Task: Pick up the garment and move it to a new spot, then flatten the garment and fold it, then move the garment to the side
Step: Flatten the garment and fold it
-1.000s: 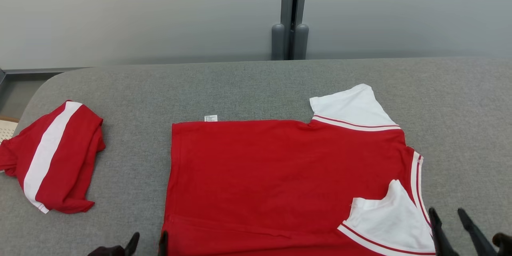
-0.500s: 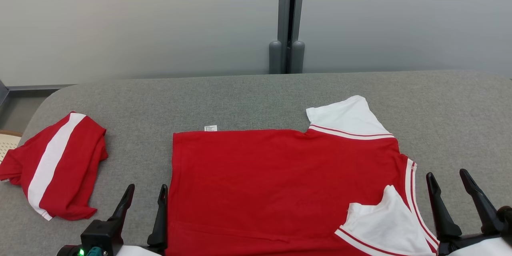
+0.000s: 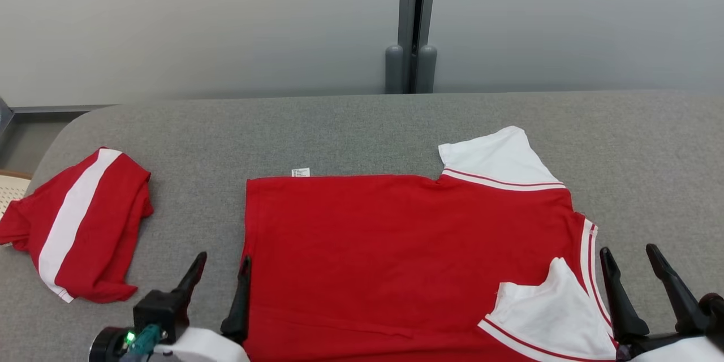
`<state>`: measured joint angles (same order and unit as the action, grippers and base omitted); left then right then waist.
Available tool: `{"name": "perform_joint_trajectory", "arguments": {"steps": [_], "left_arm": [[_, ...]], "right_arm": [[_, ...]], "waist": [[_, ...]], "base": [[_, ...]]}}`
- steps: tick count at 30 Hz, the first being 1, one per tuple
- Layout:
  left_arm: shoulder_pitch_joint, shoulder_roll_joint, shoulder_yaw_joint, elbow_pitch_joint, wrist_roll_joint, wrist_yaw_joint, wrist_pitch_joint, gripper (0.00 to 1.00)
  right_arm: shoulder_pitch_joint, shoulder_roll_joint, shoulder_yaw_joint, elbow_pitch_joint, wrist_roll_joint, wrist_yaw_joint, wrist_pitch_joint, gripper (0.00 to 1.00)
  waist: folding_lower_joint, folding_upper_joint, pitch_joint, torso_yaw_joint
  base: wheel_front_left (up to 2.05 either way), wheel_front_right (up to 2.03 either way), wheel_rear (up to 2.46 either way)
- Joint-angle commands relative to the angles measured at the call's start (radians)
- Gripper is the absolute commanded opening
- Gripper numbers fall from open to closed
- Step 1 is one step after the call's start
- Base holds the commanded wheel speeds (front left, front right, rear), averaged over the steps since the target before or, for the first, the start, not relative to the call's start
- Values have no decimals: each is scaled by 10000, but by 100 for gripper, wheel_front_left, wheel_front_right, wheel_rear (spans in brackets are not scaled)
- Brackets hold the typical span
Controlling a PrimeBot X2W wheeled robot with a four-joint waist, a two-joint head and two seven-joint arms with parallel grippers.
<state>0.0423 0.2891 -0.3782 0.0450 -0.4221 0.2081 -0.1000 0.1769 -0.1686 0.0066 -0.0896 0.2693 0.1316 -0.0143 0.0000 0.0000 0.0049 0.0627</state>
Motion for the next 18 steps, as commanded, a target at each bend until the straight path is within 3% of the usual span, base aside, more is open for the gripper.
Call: {"name": "perform_joint_trajectory", "arguments": {"steps": [1, 8, 18], "left_arm": [[-716, -56, 36, 272, -137, -232, -4, 100], [-3177, -497, 5, 2497, -501, -1048, 275, 100], [-6396, -969, 698, 7643, -1587, -2084, 450, 100]], "right_arm": [[-249, 7, -17, -111, 12, -17, -58, 100], [-955, 87, 80, -123, -73, -17, -164, 100], [-1903, 158, 649, 558, -14, -17, -552, 100]], "waist": [[0, 0, 490, -34], [0, 0, 1736, -286], [0, 0, 2581, -945]], "base": [[0, 0, 0], [0, 0, 0], [0, 0, 0]]}}
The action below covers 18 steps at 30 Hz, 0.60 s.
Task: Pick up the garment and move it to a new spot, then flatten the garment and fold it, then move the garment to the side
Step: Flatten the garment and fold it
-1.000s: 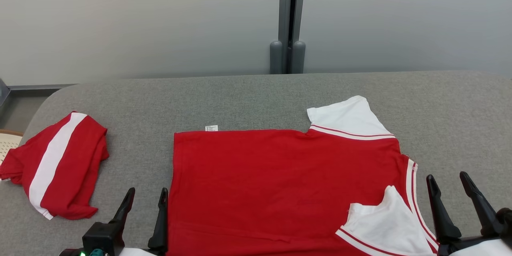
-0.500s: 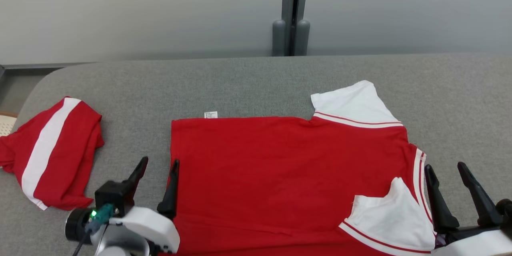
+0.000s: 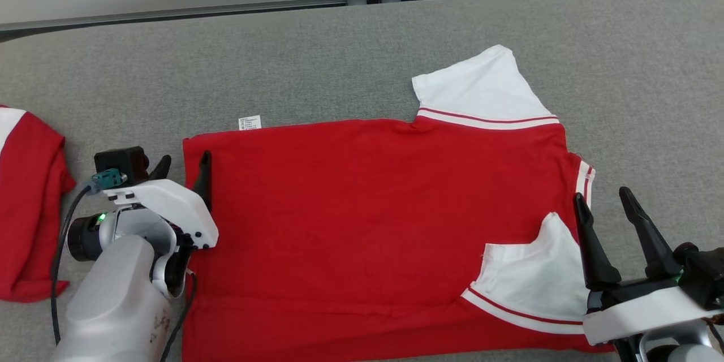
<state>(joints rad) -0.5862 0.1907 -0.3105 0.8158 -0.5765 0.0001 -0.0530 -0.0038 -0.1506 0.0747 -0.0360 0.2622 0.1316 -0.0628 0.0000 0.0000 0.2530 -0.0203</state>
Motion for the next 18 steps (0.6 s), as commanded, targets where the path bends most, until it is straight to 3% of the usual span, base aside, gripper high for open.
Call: {"name": "perform_joint_trajectory", "arguments": {"steps": [1, 6, 7, 8, 18], "left_arm": [[-282, 6, 23, 299, -76, -122, -29, 100], [-1063, -111, -6, 1824, -249, -633, -86, 100], [-1207, -114, -51, 2049, -216, -714, -157, 74], [-1316, -122, -80, 2264, -205, -789, -206, 0], [-2047, -379, -279, 3484, -259, -1130, -1047, 0]], "right_arm": [[-125, -13, -22, 102, 88, -17, -111, 100], [-290, -20, 12, 439, 178, -17, -247, 100], [-320, -24, 6, 507, 195, -17, -275, 100], [-363, -29, 24, 577, 200, -17, -293, 100], [-1356, -552, -240, 2049, 877, -17, -417, 100]], "waist": [[0, 0, 111, -137], [0, 0, 160, -203], [0, 0, 159, -218], [0, 0, 159, -231], [0, 0, 236, -90]], "base": [[0, 0, 0], [0, 0, 0], [0, 0, 0], [0, 0, 0], [0, 0, 0]]}}
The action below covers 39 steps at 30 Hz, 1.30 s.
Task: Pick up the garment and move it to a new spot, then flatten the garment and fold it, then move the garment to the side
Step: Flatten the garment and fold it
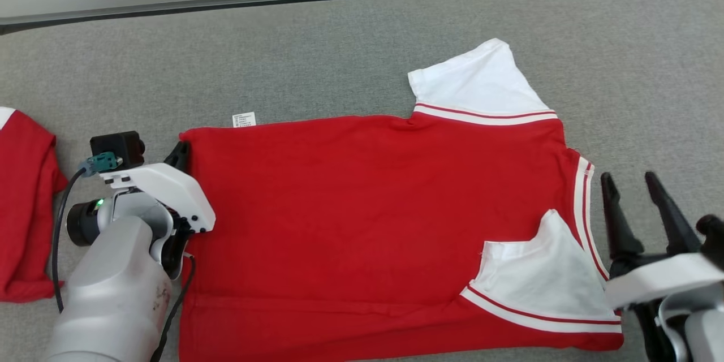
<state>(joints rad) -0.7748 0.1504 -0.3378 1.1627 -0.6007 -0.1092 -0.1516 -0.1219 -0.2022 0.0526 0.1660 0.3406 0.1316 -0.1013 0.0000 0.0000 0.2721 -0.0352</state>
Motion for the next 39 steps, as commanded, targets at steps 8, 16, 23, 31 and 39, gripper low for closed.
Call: {"name": "perform_joint_trajectory", "arguments": {"steps": [8, 16, 23, 31, 39], "left_arm": [[-896, -327, -300, 151, 94, -137, -637, 0], [-1571, -735, -656, -26, 10, -203, -867, 0], [-2025, -904, -1054, -384, -186, -207, -1008, 0], [-2179, -964, -1647, -781, -635, -211, -1075, 0], [-1845, -967, -1991, -527, -1044, -212, -1115, 0]], "right_arm": [[-2953, -683, 419, 2595, 818, -13, -42, 100], [-5868, -1130, 1785, 5137, 1554, -10, 557, 100], [-8301, -1236, 2478, 7589, 1982, -10, 1048, 100], [-9533, -1298, 3452, 9105, 2040, -10, 1736, 94], [-9457, -1518, 4337, 8845, 2908, -11, 1583, 0]], "waist": [[0, 0, 754, 711], [0, 0, 1363, 1345], [0, 0, 1941, 1801], [0, 0, 2288, 2050], [0, 0, 1822, 1947]], "base": [[0, 0, 0], [0, 0, 0], [0, 0, 0], [0, 0, 0], [0, 0, 0]]}}
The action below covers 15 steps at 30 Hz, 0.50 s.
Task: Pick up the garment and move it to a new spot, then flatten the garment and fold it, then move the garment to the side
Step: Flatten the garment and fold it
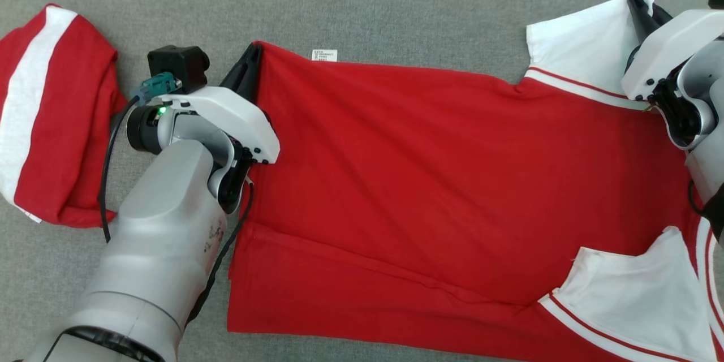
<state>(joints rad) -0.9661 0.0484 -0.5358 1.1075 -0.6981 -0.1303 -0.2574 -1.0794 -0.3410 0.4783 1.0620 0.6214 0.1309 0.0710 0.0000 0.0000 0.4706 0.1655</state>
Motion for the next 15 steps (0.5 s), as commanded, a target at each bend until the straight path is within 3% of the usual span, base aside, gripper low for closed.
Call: {"name": "perform_joint_trajectory", "arguments": {"steps": [1, 9, 15], "left_arm": [[150, 63, -29, 59, -109, -1, -51, 0], [915, 592, 153, -352, -281, -2, -78, 0], [1891, 1046, 682, -1430, -171, 101, -82, 0]], "right_arm": [[193, -163, 175, -257, 293, -3, -266, 0], [1258, -762, 1181, -1824, 1870, -3, -1144, 0], [2397, -1511, 1855, -3106, 2938, -2, -1862, 0]], "waist": [[0, 0, -285, -95], [0, 0, -1301, -504], [0, 0, -2057, -763]], "base": [[0, 0, 0], [0, 0, 0], [0, 0, 0]]}}
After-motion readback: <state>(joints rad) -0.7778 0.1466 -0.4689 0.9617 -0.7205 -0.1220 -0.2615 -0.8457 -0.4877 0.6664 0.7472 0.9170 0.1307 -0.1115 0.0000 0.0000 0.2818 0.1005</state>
